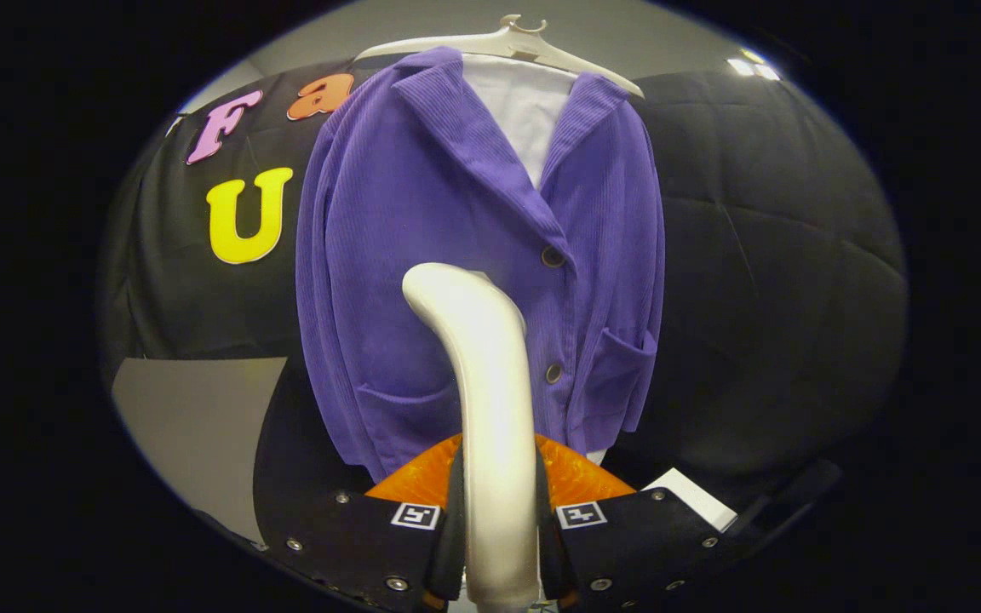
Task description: Iron the clothes twice with a garment steamer, once on the left side and once on the right side.
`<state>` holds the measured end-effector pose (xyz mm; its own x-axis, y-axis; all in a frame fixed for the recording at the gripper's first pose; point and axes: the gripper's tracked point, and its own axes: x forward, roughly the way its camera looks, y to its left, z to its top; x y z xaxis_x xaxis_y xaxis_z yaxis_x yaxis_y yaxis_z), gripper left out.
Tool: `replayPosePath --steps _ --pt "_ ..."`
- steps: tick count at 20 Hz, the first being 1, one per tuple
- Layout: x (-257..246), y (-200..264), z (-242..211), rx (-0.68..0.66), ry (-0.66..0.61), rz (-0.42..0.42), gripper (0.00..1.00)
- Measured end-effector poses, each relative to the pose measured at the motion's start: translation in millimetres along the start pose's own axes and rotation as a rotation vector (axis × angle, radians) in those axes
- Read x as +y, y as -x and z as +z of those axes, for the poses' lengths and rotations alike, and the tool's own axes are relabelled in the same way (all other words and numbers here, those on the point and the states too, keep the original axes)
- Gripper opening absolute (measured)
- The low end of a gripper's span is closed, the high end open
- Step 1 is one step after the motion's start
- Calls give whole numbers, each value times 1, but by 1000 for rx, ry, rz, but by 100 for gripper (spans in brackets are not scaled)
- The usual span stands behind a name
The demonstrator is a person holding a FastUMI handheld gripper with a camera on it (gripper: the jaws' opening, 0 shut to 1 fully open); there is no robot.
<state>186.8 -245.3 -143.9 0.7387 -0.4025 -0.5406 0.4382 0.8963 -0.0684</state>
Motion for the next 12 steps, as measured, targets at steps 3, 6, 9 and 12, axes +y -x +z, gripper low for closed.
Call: replayPosePath --steps 3,6,9,12 --pt "1 -6 -28 34 21 3 35" --pt "8 -15 -57 81 37 5 35" --pt "11 -22 -86 133 59 19 35" --pt "18 -23 -116 185 84 32 35"
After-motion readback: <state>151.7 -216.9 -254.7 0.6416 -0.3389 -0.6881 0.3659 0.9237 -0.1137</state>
